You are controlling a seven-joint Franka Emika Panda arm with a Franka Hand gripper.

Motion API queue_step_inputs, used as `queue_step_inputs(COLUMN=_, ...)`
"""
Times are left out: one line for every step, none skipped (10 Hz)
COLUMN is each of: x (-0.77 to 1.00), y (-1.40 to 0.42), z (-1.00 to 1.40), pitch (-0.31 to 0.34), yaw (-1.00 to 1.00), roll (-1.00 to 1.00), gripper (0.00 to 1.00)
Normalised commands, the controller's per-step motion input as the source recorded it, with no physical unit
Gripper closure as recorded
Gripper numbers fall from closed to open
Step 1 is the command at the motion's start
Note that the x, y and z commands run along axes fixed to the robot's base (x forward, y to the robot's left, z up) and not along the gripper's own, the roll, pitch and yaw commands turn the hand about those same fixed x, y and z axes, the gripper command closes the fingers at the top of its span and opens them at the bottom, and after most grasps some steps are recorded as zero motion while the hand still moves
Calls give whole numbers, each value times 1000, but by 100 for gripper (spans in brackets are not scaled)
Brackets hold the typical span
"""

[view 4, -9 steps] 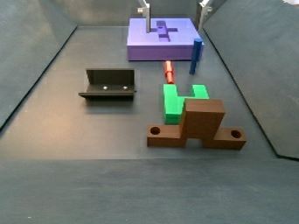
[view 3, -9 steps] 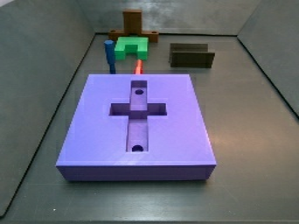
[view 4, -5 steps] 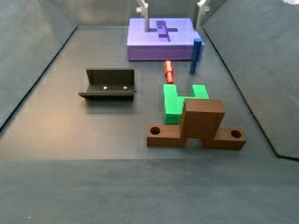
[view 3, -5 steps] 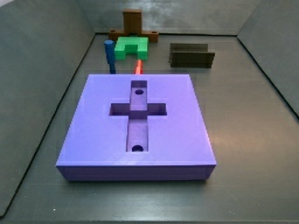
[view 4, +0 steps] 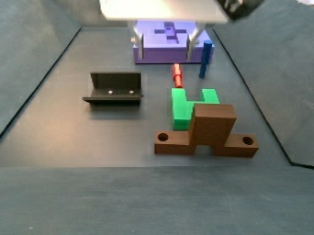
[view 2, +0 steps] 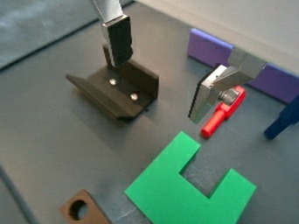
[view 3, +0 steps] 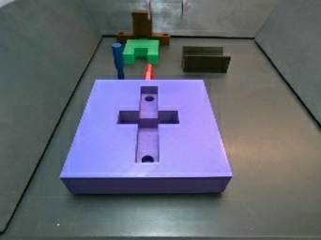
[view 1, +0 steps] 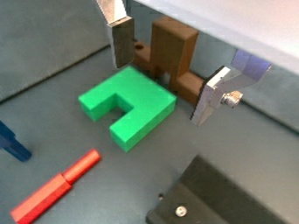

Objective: Pick up the green object. Move up. Place the green object on the fixture. Regrasp the green object. Move to above the board. Insert the green object.
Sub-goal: Pick up the green object.

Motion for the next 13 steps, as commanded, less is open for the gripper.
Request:
queue_step_inputs(x=-54, y=-114, z=-303, pitch=-376, yaw=-11, roll=-234, gripper=0)
queue_step_inputs(x=-77, y=-71, z=-171, pitch=-439, yaw=-14, roll=-271, gripper=0)
queue_step_inputs(x=-143, y=-11, z=-223, pitch=-453, yaw=-89, roll=-240, gripper=0)
queue_step_inputs(x=-154, y=0, z=-254, pitch=-447, yaw=-83, roll=-226, gripper=0)
queue_step_inputs(x=-174, y=0, z=-286, pitch=-436, yaw=-86, roll=-213, gripper=0)
queue_step_inputs(x=-180, y=0, z=-294, pitch=-437, yaw=-103, roll=-199, gripper=0)
queue_step_inputs(x=-206, y=0, z=-409, pitch=-397, yaw=-126, roll=-153, gripper=0)
queue_step_inputs(x=-191, y=0, z=-494, pitch=-363, yaw=-117, roll=-119, gripper=0)
queue_step_inputs(x=-157, y=0, z=-560, pitch=-339, yaw=-111, roll=-77, gripper=0)
queue_step_inputs(x=-114, y=0, z=-634, pitch=-309, yaw=-94, roll=-39, gripper=0)
queue_step_inputs(x=-29, y=0, z=-617, pitch=-264, yaw=-54, roll=0, gripper=0)
queue_step_inputs(x=0, y=0, z=-457, pitch=-173, yaw=0, roll=0, gripper=0)
queue_step_inputs(x=0, y=0, z=-337, pitch=-91, yaw=0, roll=46, gripper=0)
